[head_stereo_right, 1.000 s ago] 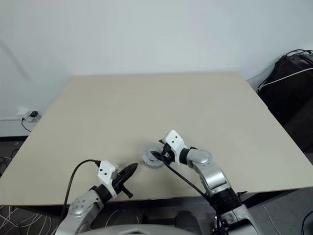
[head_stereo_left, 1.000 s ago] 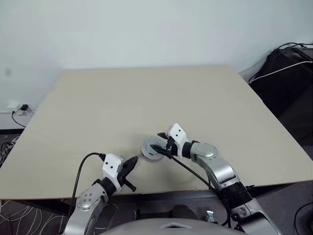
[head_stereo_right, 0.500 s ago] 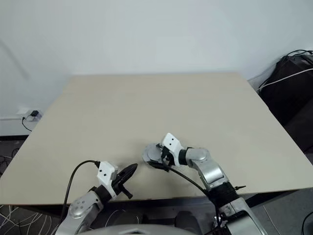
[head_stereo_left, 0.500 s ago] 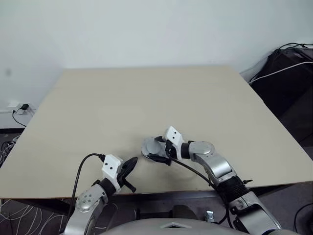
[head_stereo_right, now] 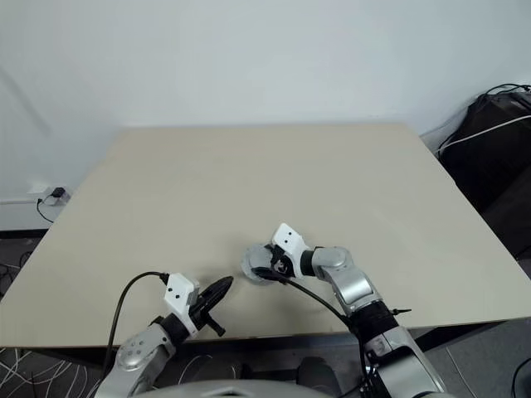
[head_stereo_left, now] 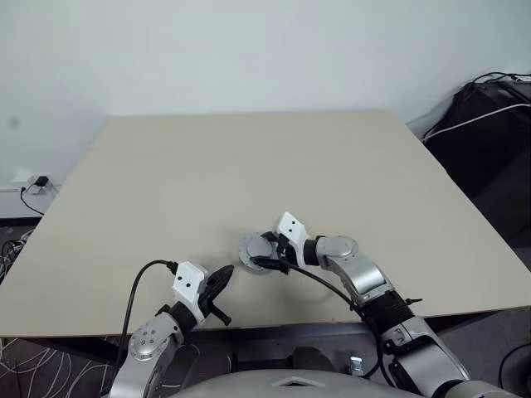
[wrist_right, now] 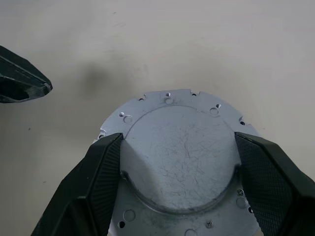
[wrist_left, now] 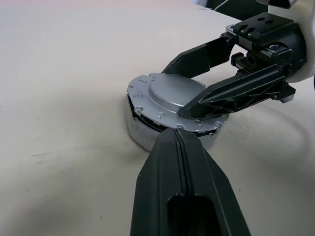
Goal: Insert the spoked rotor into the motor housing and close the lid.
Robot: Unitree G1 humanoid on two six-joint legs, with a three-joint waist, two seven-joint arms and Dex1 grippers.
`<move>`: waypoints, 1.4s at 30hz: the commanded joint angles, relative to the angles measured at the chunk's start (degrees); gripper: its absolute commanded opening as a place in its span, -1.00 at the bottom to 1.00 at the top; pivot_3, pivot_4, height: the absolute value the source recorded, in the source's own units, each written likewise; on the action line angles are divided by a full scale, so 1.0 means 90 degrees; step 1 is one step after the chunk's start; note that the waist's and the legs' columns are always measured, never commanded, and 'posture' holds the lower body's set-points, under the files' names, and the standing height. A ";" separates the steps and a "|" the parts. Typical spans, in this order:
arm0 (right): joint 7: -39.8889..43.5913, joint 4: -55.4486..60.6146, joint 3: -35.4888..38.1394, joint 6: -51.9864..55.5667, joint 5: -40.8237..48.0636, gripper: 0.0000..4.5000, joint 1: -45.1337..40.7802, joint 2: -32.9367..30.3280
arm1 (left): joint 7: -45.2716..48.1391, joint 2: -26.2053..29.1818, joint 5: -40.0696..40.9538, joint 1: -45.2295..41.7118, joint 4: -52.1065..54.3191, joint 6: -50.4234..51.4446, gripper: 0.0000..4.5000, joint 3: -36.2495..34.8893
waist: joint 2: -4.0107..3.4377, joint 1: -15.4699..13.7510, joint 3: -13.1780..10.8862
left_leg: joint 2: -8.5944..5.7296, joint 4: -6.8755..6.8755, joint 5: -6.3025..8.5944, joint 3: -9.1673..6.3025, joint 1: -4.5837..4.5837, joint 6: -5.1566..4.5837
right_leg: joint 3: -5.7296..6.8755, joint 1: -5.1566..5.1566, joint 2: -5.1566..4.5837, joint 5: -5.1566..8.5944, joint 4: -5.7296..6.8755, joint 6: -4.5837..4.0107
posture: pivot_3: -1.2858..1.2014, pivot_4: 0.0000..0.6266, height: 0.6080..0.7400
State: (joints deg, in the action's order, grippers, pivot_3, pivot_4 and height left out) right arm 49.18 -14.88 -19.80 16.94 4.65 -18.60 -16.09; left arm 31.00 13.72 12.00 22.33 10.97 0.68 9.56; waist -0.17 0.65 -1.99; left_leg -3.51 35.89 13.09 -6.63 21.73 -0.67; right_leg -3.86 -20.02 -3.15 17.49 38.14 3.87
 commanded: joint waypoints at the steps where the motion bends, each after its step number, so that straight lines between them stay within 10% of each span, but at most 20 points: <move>1: -0.0208 0.0222 0.0190 0.0011 0.0039 0.43 -0.0035 0.0064 | -0.0003 -0.0021 0.0069 -0.0027 0.0035 -0.0125 -1.00 -0.0053 | 0.0000 0.0001 0.0000 | 0.0000 0.0000 0.0000 0.0000 0.0000 0.0000 | 0.0000 0.0000 0.0000 0.0000 0.0000 0.0000 | 0.03 -1.00 1.00; 42: -0.0414 -0.0107 -0.0216 0.0032 -0.0623 0.43 -0.0248 -0.0238 | -0.0074 -0.0049 0.0055 -0.0002 0.0087 -0.0084 -1.00 -0.0006 | -0.0003 -0.0005 0.0002 | -0.0001 0.0003 0.0005 -0.0001 -0.0001 0.0009 | 0.0000 0.0004 -0.0002 -0.0001 0.0000 0.0004 | 0.03 -1.00 1.00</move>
State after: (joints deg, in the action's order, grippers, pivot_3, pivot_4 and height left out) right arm 47.20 -14.39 -22.18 16.71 1.28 -19.53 -17.26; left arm 30.39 13.62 12.03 22.63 10.15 0.64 9.57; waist -0.19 0.60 -1.97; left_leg -3.52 35.93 13.14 -6.64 21.72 -0.57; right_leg -3.85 -19.97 -3.16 17.49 38.14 3.90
